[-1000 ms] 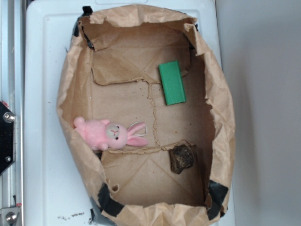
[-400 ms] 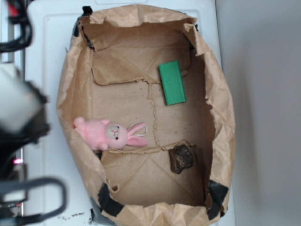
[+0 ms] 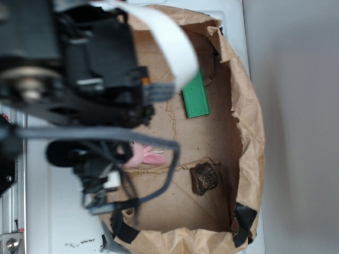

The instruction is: Grab the pink bunny.

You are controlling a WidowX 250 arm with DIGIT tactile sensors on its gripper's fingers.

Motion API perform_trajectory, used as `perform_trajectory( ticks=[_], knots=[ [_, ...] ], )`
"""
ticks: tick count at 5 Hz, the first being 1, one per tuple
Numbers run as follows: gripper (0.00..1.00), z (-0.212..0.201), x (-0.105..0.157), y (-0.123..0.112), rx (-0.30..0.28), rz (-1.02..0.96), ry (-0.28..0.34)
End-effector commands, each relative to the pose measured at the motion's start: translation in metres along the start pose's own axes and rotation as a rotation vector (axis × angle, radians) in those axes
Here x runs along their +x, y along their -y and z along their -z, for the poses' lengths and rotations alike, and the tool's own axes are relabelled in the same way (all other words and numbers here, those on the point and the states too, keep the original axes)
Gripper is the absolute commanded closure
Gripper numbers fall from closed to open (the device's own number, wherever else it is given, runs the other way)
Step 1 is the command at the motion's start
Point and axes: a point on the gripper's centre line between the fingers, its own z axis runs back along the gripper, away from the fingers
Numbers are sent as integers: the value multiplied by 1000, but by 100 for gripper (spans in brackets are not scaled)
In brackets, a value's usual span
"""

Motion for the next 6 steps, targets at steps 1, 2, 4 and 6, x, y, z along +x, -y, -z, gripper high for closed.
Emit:
perform_trajectory(
  ticks=[1,2,4,6],
  knots=[
    [0,39,31,8,92,33,79],
    [0,58,40,11,97,46,70],
    [0,58,40,11,97,46,70],
    [0,76,8,25,73,110,99]
  ],
)
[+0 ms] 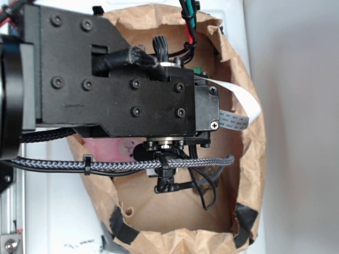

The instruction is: Grab the pink bunny.

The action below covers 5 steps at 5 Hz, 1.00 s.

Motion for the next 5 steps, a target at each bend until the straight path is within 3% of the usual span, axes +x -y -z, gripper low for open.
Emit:
perform_trajectory(
  ticks=[1,2,5],
  knots=[
    [0,27,-33,30,29,61,117],
    [0,34,-37,40,7,53,117],
    [0,63,-21,45,22,33,112]
  ],
)
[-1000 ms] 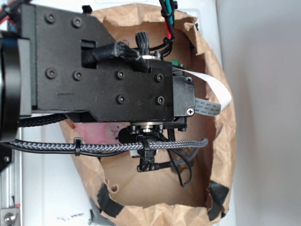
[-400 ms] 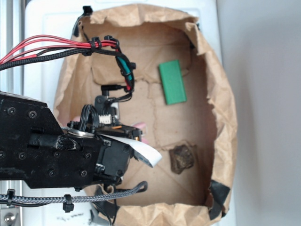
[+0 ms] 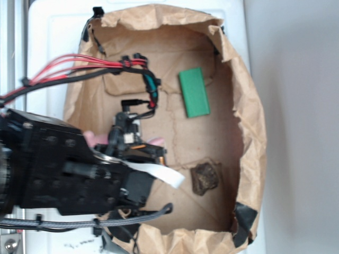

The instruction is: Grab the pink bunny.

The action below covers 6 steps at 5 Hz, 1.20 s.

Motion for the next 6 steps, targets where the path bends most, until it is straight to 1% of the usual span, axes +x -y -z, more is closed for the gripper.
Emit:
perform_trajectory(
  ticks=[1,2,3,4,6],
  knots=[
    [0,10,17,-1,-21,-26,8],
    [0,14,23,-2,-47,-17,-22],
    [100,12,23,-5,-57,-34,-4],
    [100,7,25,-9,-66,-42,23],
    [100,2,32,-17,-82,-65,41]
  ],
)
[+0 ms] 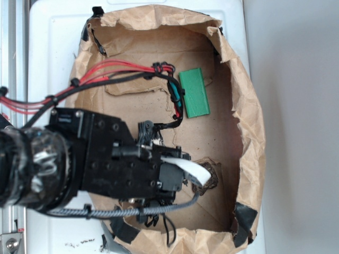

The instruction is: Grab the pink bunny.

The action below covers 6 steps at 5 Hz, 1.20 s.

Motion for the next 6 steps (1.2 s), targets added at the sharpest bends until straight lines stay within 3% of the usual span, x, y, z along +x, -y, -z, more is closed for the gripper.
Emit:
perform_trajectory(
  ticks=[1,4,6],
  knots=[
    [100,-19,23,-16,1,-49,60],
    [100,-53,63,-72,-58,-271,42],
    [100,-66,62,-77,-83,-264,48]
  ],
)
